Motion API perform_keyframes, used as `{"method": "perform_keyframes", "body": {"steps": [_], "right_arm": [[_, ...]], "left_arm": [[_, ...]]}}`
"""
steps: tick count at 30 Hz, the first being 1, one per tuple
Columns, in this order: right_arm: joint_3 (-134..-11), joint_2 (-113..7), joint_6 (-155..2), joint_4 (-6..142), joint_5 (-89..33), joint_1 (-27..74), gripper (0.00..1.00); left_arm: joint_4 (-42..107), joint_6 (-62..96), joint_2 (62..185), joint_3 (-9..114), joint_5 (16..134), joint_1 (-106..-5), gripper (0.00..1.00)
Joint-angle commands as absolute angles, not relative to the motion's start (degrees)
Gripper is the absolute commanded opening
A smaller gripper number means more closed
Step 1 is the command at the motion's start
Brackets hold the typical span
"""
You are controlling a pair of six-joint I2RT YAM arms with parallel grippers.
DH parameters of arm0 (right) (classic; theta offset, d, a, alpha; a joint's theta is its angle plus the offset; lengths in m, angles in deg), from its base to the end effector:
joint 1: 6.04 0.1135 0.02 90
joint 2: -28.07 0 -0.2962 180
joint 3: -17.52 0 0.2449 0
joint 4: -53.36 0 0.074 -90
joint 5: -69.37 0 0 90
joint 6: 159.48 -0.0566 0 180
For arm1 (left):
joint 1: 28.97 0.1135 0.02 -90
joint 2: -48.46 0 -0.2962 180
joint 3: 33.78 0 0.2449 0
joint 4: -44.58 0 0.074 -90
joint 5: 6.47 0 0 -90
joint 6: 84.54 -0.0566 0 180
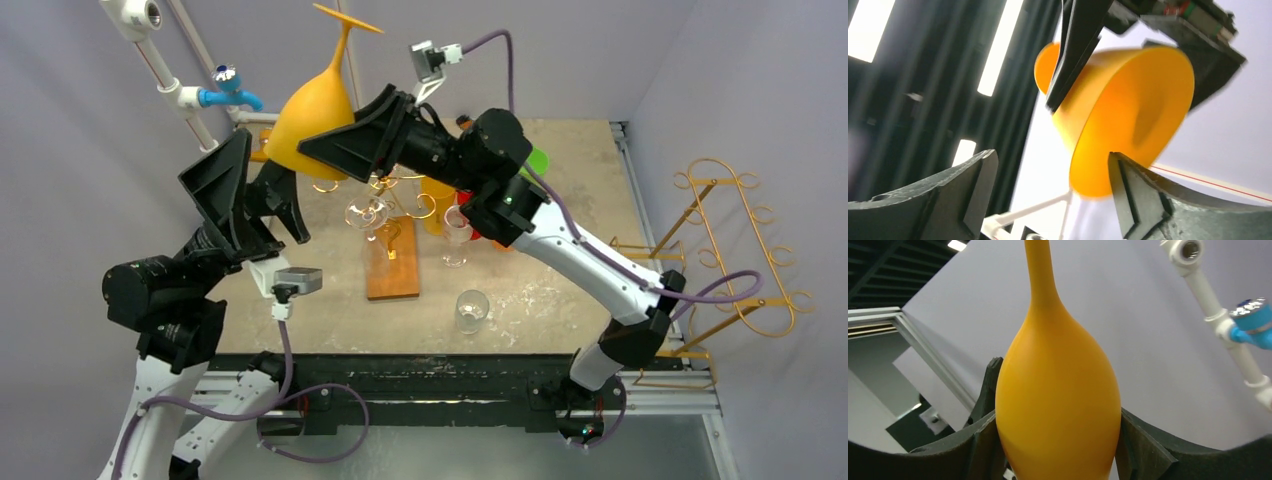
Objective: Place the wine glass upside down on the wine glass rack
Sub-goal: Turn the wine glass upside down at the wine rack.
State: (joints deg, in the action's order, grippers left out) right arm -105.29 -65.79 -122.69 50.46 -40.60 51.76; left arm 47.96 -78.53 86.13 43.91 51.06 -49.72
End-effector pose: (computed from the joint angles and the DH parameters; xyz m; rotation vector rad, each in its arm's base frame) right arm 0.1767 0.3169 0.5947 -0.4280 1.1845 1.8994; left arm 0.0468 -0.0502 0.5356 0.9782 0.0610 0.7871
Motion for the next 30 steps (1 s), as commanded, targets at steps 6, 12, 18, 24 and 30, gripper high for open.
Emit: {"method": "perform_keyframes", "body": {"steps": [6, 12, 18, 24, 30], "right_arm": [[-100.9, -50.3, -98.3, 78.5, -32.0, 42.3, 0.61], [-84.7, -39.6, -86.2, 90.2, -18.8, 42.3, 0.61], [-70.0, -31.7, -84.4, 91.0, -15.0, 42.2, 0.60], [-62.5, -30.3, -84.3, 90.3, -13.1, 42.3, 0.58], [-62.6, -30.3, -83.1, 90.7, -12.5, 42.3, 0.58]], "left_arm": [[-1.1, -72.1, 83.4, 55.0, 58.8, -49.7, 1.00], [-9.0, -50.4, 84.5, 56.4, 64.0, -49.7, 1.00], [-11.6, -37.8, 87.1, 57.3, 67.8, -49.7, 0.97], [-12.1, -30.8, 88.8, 57.7, 70.9, -49.7, 0.90], [-11.6, -30.8, 88.9, 55.7, 73.7, -49.7, 0.83]]}}
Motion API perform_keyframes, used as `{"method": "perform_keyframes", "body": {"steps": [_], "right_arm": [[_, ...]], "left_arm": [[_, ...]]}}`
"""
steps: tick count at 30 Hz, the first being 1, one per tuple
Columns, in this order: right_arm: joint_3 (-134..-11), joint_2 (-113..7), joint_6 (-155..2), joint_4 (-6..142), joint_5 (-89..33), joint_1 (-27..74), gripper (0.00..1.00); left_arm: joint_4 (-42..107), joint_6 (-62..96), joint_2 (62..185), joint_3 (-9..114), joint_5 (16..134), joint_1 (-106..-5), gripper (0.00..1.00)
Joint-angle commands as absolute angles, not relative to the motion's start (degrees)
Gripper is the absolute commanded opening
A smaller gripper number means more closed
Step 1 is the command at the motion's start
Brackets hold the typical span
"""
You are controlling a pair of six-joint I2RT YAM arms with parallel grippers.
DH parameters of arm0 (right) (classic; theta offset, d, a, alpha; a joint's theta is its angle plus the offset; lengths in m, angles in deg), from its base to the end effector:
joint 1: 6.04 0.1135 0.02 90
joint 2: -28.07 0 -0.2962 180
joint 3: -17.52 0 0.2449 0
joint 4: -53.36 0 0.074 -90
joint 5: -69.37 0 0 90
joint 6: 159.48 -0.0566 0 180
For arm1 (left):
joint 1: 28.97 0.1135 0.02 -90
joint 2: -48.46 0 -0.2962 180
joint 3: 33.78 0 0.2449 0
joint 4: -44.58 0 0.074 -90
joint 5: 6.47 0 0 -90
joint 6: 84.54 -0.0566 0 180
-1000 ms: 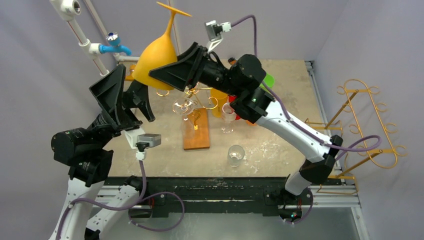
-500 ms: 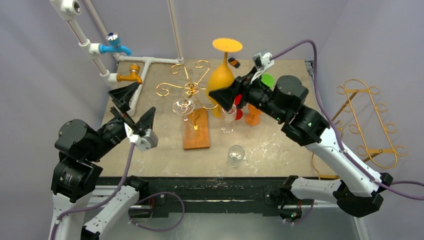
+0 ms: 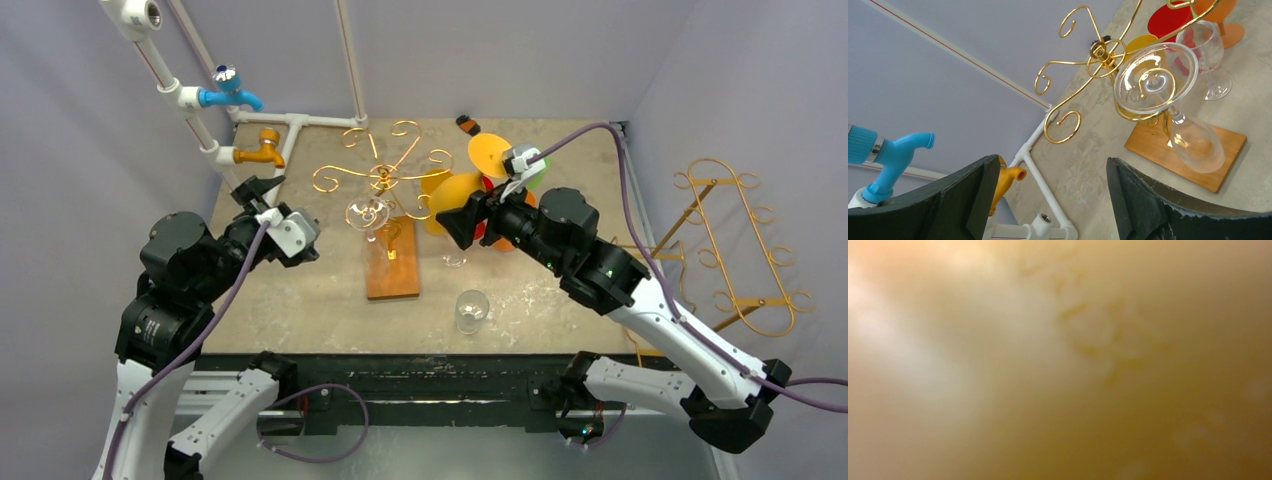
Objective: Place the wine glass upside down on the wine glass rack
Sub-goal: Turn the wine glass upside down at the wine rack.
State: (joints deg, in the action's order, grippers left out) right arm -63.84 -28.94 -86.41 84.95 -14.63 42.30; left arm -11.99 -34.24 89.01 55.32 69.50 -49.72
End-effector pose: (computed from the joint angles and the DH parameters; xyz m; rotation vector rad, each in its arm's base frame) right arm 0.1447 0.1538 0.4465 -0.3967 1.7101 0.7558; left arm 0.0743 -0.0428 0.4716 1.0111 1.3750 0.0368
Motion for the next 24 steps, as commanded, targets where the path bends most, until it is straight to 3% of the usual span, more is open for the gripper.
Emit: {"method": "perform_keyframes", "body": {"steps": [1, 7, 10, 19, 24], "right_arm": [[-63.1, -30.2, -82.8, 90.8, -13.3, 42.3, 0.57], [-68.9, -29.3, -79.9, 94.3, -13.0, 42.3, 0.56], [-71.9, -29.1, -78.4, 97.5, -13.7, 42.3, 0.55], [-77.3, -32.7, -72.4, 111.0, -23.7, 42.9, 0.51], [-82.0, -36.7, -71.3, 115.5, -20.9, 51.2, 0.50]], "left_arm": [[-11.4, -31.0, 88.9, 55.1, 73.8, -49.7, 0.82], [-8.1, -28.6, 90.5, 56.2, 73.0, -49.7, 0.81], [-7.1, -23.2, 92.9, 61.1, 70.6, -49.7, 0.86], [1.0, 0.6, 103.7, 78.2, 54.6, -49.7, 0.91], [8.8, 12.1, 108.6, 79.2, 46.3, -49.7, 0.90]]}}
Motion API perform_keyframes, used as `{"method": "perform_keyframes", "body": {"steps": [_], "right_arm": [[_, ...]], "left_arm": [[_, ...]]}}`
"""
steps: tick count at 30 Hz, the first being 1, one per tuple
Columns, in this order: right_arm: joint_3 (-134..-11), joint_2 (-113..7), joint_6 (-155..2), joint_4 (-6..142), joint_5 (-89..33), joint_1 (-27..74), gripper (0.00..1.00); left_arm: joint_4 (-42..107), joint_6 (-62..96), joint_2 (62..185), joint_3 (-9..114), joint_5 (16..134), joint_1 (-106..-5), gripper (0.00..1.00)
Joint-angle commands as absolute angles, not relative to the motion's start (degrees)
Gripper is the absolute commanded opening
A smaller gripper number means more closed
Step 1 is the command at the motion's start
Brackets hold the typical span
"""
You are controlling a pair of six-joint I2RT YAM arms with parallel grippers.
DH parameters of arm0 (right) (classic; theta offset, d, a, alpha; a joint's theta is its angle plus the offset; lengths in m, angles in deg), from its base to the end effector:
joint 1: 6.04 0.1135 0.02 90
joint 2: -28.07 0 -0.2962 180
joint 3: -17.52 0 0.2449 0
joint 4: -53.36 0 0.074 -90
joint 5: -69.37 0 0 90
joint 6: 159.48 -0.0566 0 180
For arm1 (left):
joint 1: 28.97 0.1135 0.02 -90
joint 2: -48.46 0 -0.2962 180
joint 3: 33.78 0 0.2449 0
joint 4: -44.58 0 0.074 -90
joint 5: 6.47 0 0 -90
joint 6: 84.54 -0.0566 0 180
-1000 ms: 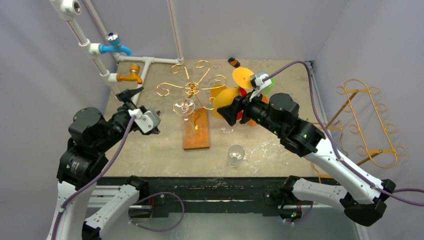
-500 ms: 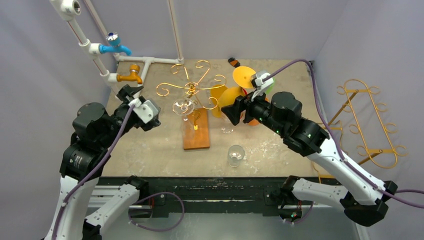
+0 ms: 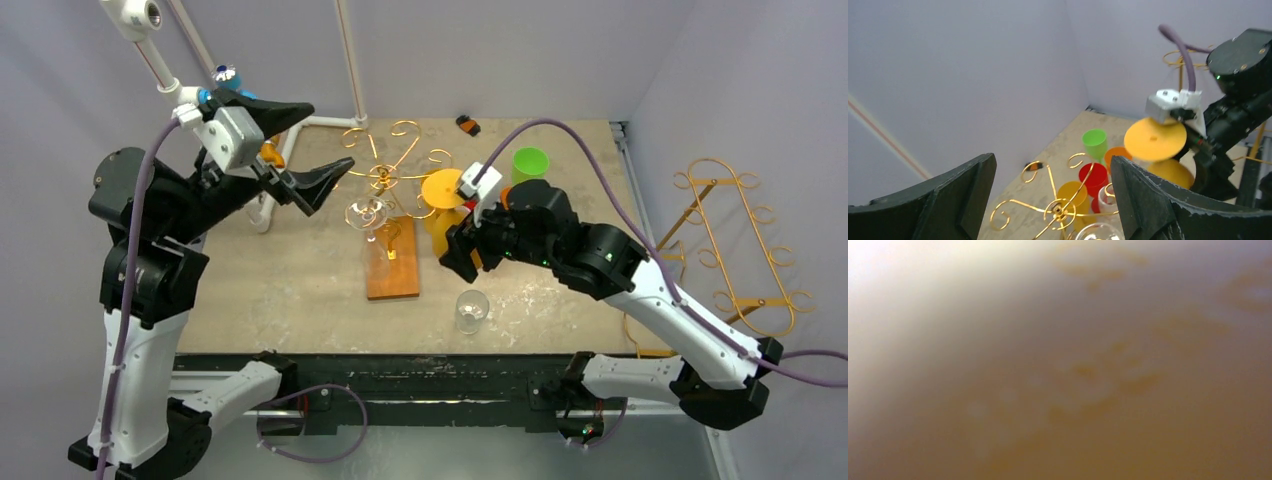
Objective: Place the wine glass upside down on the wine glass rack
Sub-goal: Turn the wine glass upside down at the wine rack.
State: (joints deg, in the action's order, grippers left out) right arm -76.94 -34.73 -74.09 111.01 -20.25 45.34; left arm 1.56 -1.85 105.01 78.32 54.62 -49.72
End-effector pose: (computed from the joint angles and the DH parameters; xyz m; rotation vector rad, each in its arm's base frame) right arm 0.1316 0.1642 0.4483 -0.8211 1.9097 0.6037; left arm 0.0987 -0.0666 0.5894 0.7389 1.1896 -0.5358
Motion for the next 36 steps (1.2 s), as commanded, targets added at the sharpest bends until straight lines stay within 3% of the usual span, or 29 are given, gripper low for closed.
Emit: {"method": "perform_keyframes", "body": {"steps": [1, 15, 22, 36], "right_arm": [[-82.9, -37.7, -71.2, 115.8, -20.7, 52.5, 0.50], [-94.0, -45.2, -71.0, 118.5, -23.4, 58.1, 0.46], [-97.0, -48.5, -70.8, 119.9, -22.1, 59.9, 0.42], [-99.5, -49.9, -70.5, 118.6, -22.6, 59.9, 0.36]], "left_arm": [[10.1, 13.6, 109.2, 78.7, 45.5, -49.7, 0.90], [6.4, 6.9, 109.8, 72.4, 34.7, -49.9, 0.86], [7.5, 5.8, 108.3, 73.8, 36.6, -49.9, 0.85], [-9.7, -10.0, 107.5, 73.3, 33.4, -49.9, 0.86]]}}
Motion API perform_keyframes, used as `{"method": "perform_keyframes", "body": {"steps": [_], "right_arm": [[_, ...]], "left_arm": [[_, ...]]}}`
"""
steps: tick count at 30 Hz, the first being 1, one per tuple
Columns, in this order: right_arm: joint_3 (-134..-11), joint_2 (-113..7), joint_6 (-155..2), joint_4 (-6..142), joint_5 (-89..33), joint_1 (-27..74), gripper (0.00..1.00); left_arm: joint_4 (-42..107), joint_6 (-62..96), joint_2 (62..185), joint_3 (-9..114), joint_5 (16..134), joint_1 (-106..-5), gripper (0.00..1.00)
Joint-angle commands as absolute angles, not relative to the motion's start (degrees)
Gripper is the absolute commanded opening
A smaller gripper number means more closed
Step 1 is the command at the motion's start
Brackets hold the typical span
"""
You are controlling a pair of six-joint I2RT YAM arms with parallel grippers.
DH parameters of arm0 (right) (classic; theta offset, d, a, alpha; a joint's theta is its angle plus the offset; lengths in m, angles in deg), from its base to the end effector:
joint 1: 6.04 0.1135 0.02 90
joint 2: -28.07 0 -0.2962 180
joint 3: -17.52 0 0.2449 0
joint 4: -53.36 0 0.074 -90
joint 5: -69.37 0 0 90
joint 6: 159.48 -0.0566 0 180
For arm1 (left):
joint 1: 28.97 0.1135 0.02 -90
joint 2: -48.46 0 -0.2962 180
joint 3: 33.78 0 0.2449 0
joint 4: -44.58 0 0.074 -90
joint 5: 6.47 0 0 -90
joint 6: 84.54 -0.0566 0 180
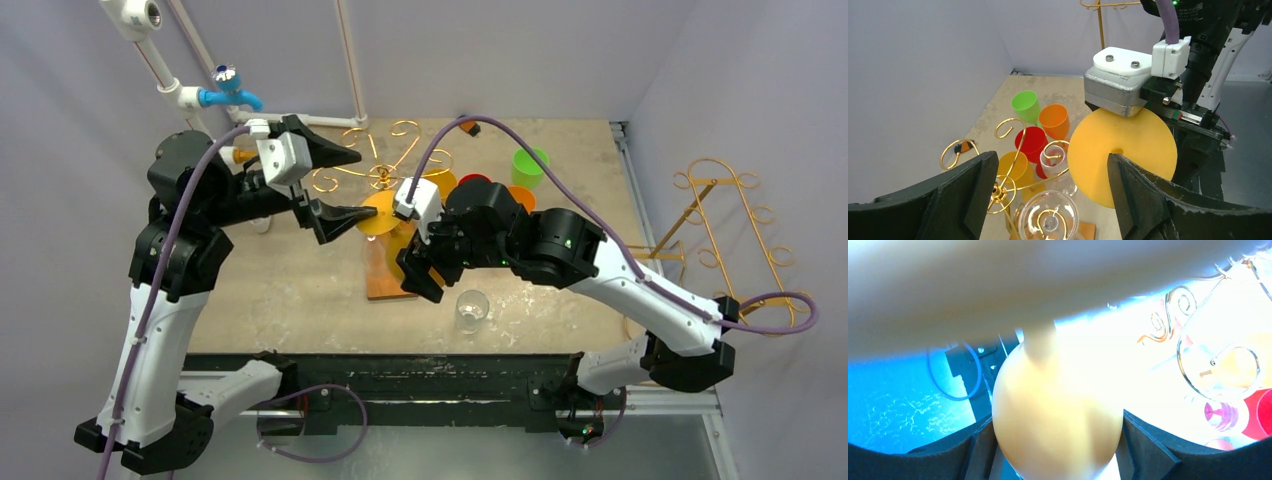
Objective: Place the wine glass upside down on the wine glass rack
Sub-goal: Turn the wine glass upside down at the wine rack.
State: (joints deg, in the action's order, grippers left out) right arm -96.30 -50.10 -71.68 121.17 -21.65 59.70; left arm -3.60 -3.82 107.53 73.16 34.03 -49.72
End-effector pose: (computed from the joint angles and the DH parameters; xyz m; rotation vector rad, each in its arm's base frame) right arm 0.1095 0.2455 0.4766 -1.1769 1.8796 0.7010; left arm 0.1183 -0.0908 0.5486 1.0445 1.2605 -0.8305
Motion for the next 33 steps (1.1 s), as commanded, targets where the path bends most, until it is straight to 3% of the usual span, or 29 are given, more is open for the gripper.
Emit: {"method": "perform_keyframes", "body": {"steps": [1, 8, 15, 18, 21, 24, 33], "right_arm": [[-99.4, -49.9, -70.4, 118.7, -22.4, 59.9, 0.35], [-94.3, -43.5, -71.9, 114.5, -20.7, 60.0, 0.31], [-83.8, -35.2, -74.1, 107.7, -11.4, 59.9, 0.25], [-79.1, -32.5, -75.6, 105.5, -3.9, 59.8, 0.11], [-75.2, -30.5, -76.4, 103.7, 1.3, 59.5, 0.14], [-72.8, -29.5, -76.1, 102.4, 4.4, 59.0, 0.07], [-67.9, -29.8, -73.5, 99.5, -0.9, 51.1, 0.01]], "left_arm": [[-9.7, -10.9, 107.3, 72.9, 33.9, -49.9, 0.86], [-11.8, -14.7, 106.5, 72.6, 35.7, -49.9, 0.85], [-9.4, -13.5, 105.5, 72.4, 37.9, -49.9, 0.88], [-6.5, -10.7, 104.9, 72.7, 41.0, -49.9, 0.90], [-6.3, -8.7, 104.6, 73.5, 44.8, -49.9, 0.91], [-7.1, -8.5, 104.3, 73.6, 46.9, -49.9, 0.91], [-8.5, -9.0, 102.6, 72.7, 50.1, -49.9, 0.90]]}}
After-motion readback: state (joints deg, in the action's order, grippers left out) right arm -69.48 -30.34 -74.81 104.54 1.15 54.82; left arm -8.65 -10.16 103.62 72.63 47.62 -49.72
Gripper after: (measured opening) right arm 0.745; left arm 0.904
